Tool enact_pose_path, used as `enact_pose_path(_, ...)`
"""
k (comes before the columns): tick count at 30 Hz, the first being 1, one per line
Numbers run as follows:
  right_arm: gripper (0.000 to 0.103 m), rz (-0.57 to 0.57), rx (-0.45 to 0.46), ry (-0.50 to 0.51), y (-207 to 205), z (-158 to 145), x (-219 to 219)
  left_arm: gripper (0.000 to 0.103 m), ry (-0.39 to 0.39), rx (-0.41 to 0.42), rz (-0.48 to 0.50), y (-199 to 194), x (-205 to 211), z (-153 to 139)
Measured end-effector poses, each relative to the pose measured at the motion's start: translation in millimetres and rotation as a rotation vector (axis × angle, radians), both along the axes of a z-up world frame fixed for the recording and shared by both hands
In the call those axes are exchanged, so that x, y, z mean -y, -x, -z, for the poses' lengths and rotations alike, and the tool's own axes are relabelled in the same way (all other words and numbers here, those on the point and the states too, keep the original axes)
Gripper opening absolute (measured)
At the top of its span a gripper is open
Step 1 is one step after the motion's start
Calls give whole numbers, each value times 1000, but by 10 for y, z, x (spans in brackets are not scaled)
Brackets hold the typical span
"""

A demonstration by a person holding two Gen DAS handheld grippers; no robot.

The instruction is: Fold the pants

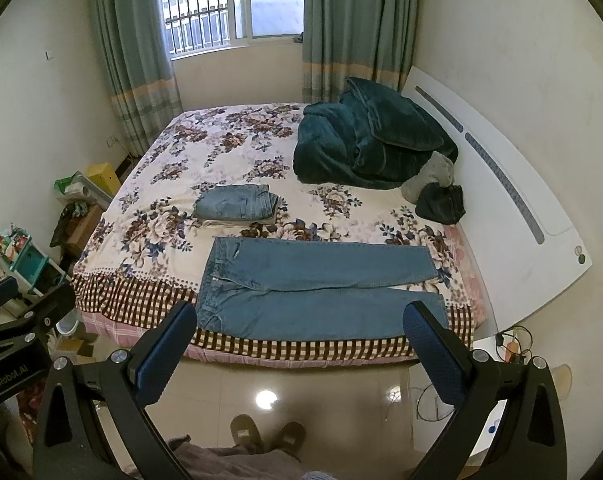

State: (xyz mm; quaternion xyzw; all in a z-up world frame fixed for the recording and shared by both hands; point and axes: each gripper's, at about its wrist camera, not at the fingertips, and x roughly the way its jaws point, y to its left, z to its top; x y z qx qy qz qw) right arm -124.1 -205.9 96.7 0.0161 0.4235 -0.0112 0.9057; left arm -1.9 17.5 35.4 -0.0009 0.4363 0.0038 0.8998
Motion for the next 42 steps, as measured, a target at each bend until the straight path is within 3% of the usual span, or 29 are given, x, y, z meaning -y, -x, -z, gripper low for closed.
enact_pose_path(31, 103, -28, 0, -4, 39, 47, -16, 103, 10, 4, -1, 65, -69, -24)
enact_pose_path(39, 103, -15, -14, -12, -115, 260, 200, 103, 3, 14, -22, 60, -65, 25)
enact_pose_path(42, 103, 12, -19, -15, -298, 423, 367, 103, 0, 12, -51, -71, 28, 177)
